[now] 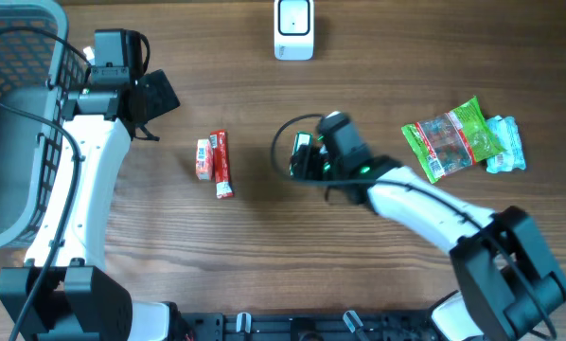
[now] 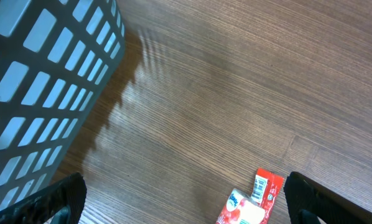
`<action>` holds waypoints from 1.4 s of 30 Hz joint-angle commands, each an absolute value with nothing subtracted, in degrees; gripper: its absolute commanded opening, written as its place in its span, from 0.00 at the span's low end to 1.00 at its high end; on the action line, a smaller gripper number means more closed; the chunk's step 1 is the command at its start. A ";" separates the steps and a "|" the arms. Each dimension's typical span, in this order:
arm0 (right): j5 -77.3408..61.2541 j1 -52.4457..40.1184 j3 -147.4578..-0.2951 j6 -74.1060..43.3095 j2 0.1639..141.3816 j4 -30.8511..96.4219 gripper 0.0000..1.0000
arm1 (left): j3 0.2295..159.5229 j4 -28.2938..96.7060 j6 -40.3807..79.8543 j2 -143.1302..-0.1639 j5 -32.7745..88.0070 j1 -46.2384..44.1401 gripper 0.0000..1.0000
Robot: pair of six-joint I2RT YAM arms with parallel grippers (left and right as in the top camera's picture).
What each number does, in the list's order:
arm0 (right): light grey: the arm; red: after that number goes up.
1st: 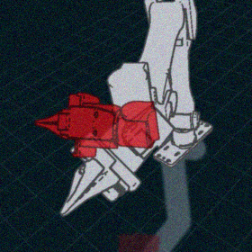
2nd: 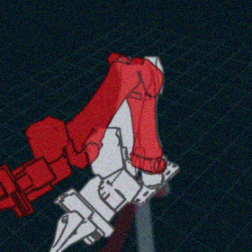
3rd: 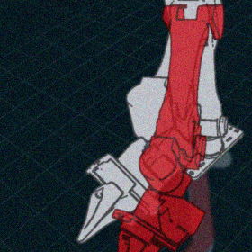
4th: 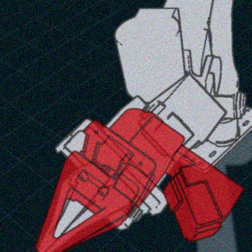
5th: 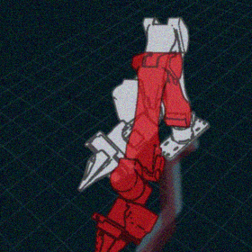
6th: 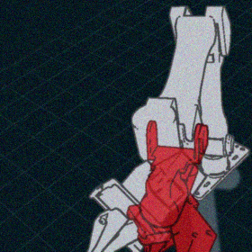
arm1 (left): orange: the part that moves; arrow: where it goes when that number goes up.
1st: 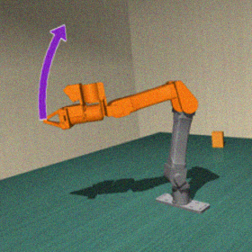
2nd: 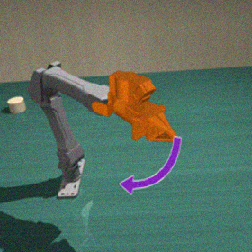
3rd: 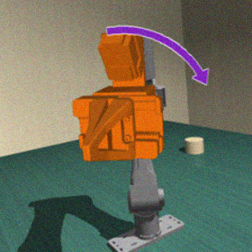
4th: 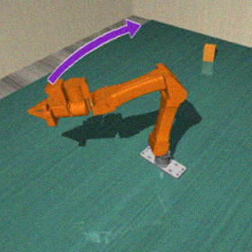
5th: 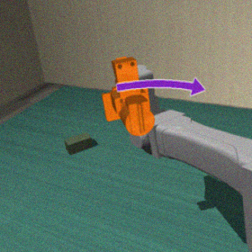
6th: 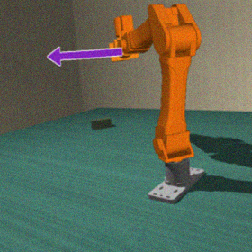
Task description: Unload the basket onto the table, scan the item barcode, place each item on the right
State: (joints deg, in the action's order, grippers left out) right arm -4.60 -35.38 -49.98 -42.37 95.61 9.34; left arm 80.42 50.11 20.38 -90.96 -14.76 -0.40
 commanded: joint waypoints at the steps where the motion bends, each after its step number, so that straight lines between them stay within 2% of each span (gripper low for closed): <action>1: 12.03 -41.34 -49.60 -43.57 94.91 10.87 0.72 | 80.90 50.19 19.70 -90.83 -15.46 -0.10 1.00; 13: 16.16 -42.96 -52.05 -40.47 103.18 7.90 0.72 | 80.90 50.19 19.70 -90.80 -15.44 -0.10 1.00; 19: 17.28 -43.22 -55.13 -36.36 105.65 8.43 0.66 | 80.90 50.19 19.70 -90.83 -15.46 -0.10 1.00; 22: 24.23 -42.65 -55.27 -32.18 105.62 9.21 0.66 | 80.90 50.19 19.70 -90.83 -15.46 -0.10 1.00; 25: 24.43 -41.65 -56.31 -26.59 104.92 10.24 0.62 | 80.90 50.19 19.70 -90.83 -15.46 -0.10 1.00; 29: 24.38 -38.48 -57.71 -14.74 104.53 11.70 0.62 | 80.90 50.19 19.70 -90.80 -15.46 -0.10 1.00; 31: 23.42 -36.73 -57.69 -12.45 104.47 12.71 0.68 | 80.90 50.19 19.70 -90.83 -15.46 -0.10 1.00; 36: 16.86 -34.65 -57.76 -10.07 104.40 16.27 0.68 | 80.90 50.19 19.70 -90.83 -15.46 -0.10 1.00; 39: 16.60 -33.41 -58.92 -8.97 103.02 17.61 0.77 | 80.90 50.19 19.70 -90.80 -15.46 -0.10 1.00; 42: 10.66 -31.44 -61.32 -13.23 100.60 21.76 0.79 | 80.90 50.19 19.70 -90.83 -15.46 -0.10 1.00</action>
State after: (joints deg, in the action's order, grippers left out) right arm 16.67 -33.71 -57.76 -10.22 104.49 19.20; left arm 80.42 50.15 20.38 -90.96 -14.76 -0.40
